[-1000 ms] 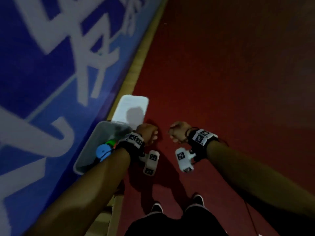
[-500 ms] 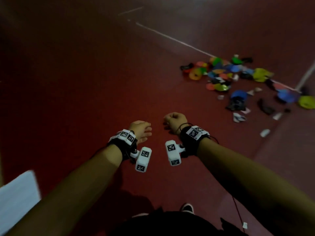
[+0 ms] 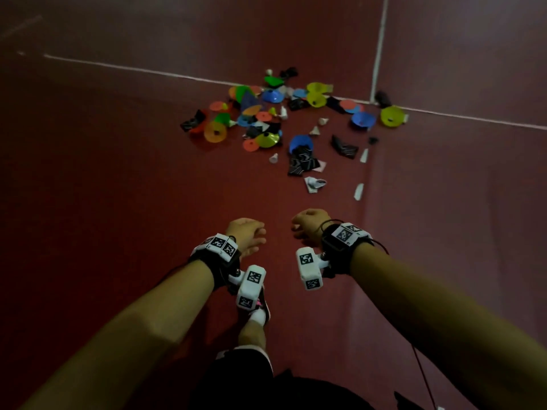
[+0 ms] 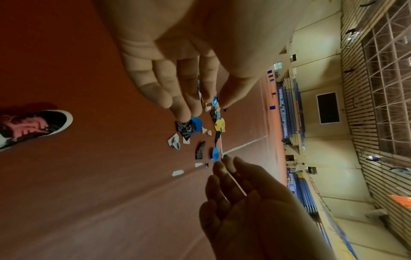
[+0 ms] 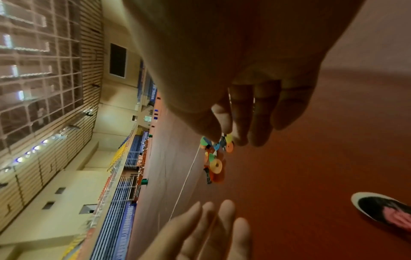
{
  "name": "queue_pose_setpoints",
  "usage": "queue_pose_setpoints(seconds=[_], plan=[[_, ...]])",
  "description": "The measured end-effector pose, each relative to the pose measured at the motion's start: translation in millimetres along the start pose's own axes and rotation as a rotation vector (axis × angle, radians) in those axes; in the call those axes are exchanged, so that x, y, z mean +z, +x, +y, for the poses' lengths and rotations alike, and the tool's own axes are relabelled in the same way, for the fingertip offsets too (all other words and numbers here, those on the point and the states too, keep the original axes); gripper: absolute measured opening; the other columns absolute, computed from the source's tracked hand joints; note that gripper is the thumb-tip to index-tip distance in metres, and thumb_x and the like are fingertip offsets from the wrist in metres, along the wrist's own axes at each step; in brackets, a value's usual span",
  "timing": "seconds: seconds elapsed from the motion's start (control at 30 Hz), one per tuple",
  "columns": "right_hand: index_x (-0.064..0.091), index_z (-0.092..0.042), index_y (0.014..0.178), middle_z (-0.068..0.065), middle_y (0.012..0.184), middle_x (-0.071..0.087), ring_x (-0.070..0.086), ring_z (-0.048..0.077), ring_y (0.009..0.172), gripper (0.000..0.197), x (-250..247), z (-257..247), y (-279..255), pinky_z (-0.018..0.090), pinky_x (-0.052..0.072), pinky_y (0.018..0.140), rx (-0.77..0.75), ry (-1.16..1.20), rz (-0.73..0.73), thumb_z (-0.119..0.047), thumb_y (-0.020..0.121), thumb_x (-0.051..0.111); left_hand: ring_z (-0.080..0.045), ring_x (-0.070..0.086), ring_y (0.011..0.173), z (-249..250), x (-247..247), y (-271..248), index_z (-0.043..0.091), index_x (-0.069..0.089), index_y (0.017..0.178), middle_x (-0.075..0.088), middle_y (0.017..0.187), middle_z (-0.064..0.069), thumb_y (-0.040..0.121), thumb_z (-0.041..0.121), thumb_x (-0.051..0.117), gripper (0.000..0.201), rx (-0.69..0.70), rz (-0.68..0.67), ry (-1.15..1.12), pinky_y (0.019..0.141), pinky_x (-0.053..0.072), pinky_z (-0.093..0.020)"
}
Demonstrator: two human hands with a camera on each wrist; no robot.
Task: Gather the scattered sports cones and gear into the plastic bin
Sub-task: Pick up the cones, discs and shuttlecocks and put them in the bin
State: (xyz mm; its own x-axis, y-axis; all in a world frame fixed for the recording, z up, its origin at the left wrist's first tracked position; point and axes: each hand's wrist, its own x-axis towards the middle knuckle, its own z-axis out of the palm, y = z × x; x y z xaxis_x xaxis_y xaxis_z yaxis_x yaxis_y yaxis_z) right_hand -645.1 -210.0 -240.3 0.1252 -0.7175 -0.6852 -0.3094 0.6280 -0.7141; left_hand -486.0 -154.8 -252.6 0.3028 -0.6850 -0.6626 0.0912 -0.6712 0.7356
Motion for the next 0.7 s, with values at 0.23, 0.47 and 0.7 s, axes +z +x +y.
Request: queue_pose_setpoints(seconds=[0.23,0.47,0.7], plan=[[0.054,-0.011,0.087,0.005,0.065,0.047,0.041,0.018,0.050,0.012,-26,-149,124,0.022,0.028,0.048,0.019,0.088,0.179,-0.013,0.098,0.050,-0.015,0.058,0.063,139,16,151,0.018,0.055,0.086,0.063,0.080,-0.002,0.094,0.017,0.056,0.008,-0.017,-0.125,0.019,0.054,0.038,-0.023],[0.059,-0.014,0.084,0.006,0.084,0.061,0.061,0.021,0.069,0.010,-45,-225,212,0.027,0.047,0.059,0.028,-0.095,0.148,-0.014,0.093,0.057,-0.015,0.057,0.060,247,53,264,0.017,0.057,0.089,0.064,0.079,-0.002,0.093,0.017,0.055,0.005,-0.055,-0.206,0.121,0.053,0.037,-0.022],[0.058,-0.010,0.086,0.011,0.088,0.061,0.059,0.019,0.061,0.009,-88,-282,364,0.026,0.045,0.053,0.110,-0.006,0.159,-0.014,0.093,0.060,-0.013,0.054,0.058,332,112,395,0.016,0.055,0.090,0.061,0.077,-0.002,0.094,0.015,0.055,0.004,-0.075,-0.237,0.183,0.049,0.036,-0.021]])
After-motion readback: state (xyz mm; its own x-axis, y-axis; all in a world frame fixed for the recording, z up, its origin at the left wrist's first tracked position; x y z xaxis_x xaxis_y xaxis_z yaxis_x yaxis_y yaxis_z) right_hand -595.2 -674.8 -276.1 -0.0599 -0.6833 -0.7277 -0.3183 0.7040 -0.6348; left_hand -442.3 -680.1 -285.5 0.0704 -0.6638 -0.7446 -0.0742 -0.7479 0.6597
